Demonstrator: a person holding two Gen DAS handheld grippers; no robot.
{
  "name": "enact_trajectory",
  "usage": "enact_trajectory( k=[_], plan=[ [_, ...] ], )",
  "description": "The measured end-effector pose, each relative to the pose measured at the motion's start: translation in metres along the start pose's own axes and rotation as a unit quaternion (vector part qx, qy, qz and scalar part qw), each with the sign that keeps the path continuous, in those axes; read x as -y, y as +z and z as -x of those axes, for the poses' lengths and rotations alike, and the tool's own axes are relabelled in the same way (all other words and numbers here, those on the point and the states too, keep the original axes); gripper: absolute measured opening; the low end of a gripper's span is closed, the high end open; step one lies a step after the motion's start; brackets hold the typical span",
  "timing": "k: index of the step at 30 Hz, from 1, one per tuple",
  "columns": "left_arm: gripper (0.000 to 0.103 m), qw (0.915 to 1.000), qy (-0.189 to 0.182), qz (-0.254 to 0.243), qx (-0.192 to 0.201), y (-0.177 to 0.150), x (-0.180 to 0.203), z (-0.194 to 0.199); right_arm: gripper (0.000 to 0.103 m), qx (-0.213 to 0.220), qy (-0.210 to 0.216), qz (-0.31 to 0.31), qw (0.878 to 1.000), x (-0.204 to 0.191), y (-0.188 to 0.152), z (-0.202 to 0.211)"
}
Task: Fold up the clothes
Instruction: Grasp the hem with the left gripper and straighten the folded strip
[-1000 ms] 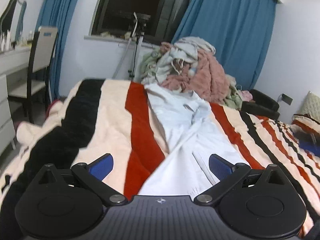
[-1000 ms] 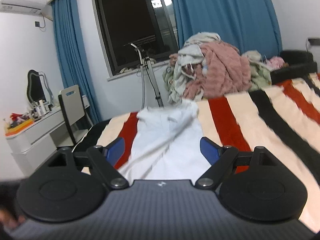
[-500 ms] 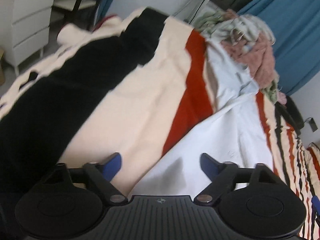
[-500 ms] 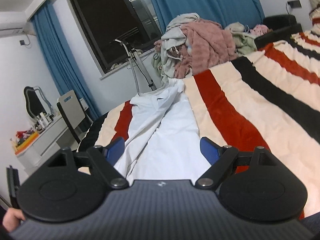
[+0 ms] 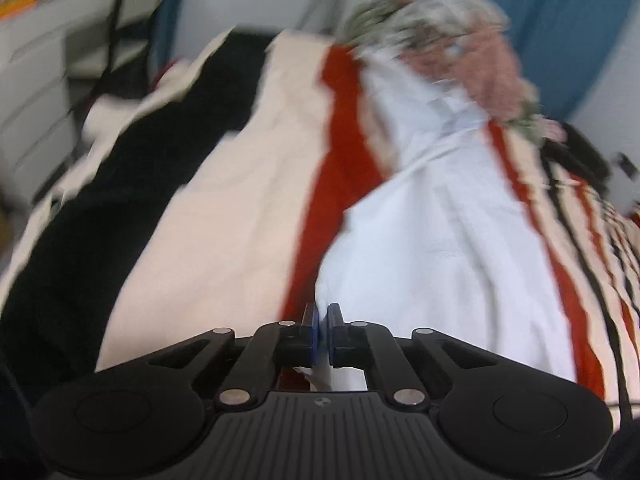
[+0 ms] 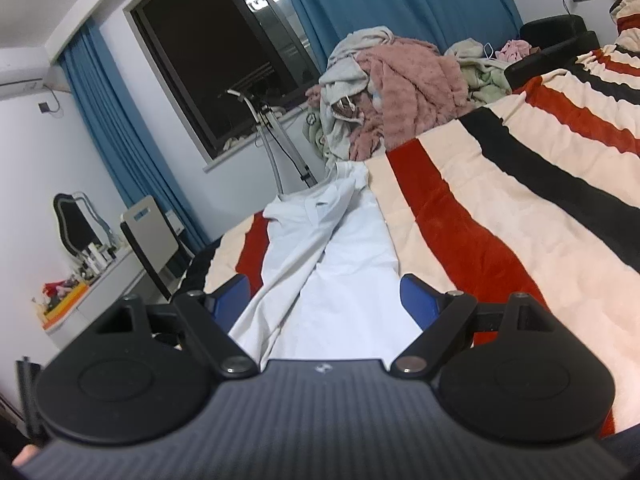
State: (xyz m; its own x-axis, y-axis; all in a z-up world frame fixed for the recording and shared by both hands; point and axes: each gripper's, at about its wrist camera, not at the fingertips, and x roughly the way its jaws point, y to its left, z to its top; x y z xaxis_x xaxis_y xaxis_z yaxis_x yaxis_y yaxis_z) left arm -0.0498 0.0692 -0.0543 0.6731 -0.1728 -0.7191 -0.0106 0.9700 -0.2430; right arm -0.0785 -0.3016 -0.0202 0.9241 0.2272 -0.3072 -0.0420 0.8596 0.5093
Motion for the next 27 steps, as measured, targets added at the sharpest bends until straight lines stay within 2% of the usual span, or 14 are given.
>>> enact_trajectory(
  k=[2,4,8,10,13,17,20,22,24,27],
  plan=[
    [0.004,0.9974,-0.027,-0.049,0.045,-0.004,0.023,0.027,0.084,0.006,0.007,-0.004,1.000,0.001,0.004,0.005],
    [0.004,0.9925,-0.052,-0.083,0.074,-0.010,0.047,0.049,0.084,0.011,0.014,-0.009,1.000,0.003,0.010,0.014],
    [0.003,0.9776,-0.115,-0.151,0.091,-0.030,0.102,0.077,0.084,0.019,0.022,-0.004,1.000,0.002,0.019,0.033],
    [0.003,0.9723,-0.138,-0.171,0.080,-0.041,0.125,0.076,0.084,0.023,0.024,0.003,0.999,0.001,0.024,0.043],
    [0.003,0.9724,-0.169,-0.158,0.030,-0.055,0.148,0.054,0.084,0.028,0.021,0.020,0.999,-0.004,0.029,0.054],
    [0.003,0.9728,-0.172,-0.154,-0.023,-0.076,0.173,0.012,0.084,0.031,0.014,0.035,0.999,-0.006,0.032,0.059],
    [0.004,0.9716,-0.163,-0.166,-0.043,-0.087,0.174,-0.008,0.084,0.023,0.007,0.043,0.999,-0.005,0.030,0.057],
    [0.011,0.9702,-0.159,-0.176,-0.051,-0.091,0.173,-0.015,0.084,0.015,0.003,0.048,0.999,-0.004,0.028,0.055],
    [0.036,0.9699,-0.160,-0.178,-0.045,-0.086,0.170,-0.015,0.084,0.009,0.000,0.053,0.999,-0.004,0.027,0.051],
    [0.059,0.9709,-0.158,-0.178,-0.024,-0.073,0.166,-0.002,0.084,0.007,-0.005,0.059,0.998,-0.005,0.023,0.046]
  ],
)
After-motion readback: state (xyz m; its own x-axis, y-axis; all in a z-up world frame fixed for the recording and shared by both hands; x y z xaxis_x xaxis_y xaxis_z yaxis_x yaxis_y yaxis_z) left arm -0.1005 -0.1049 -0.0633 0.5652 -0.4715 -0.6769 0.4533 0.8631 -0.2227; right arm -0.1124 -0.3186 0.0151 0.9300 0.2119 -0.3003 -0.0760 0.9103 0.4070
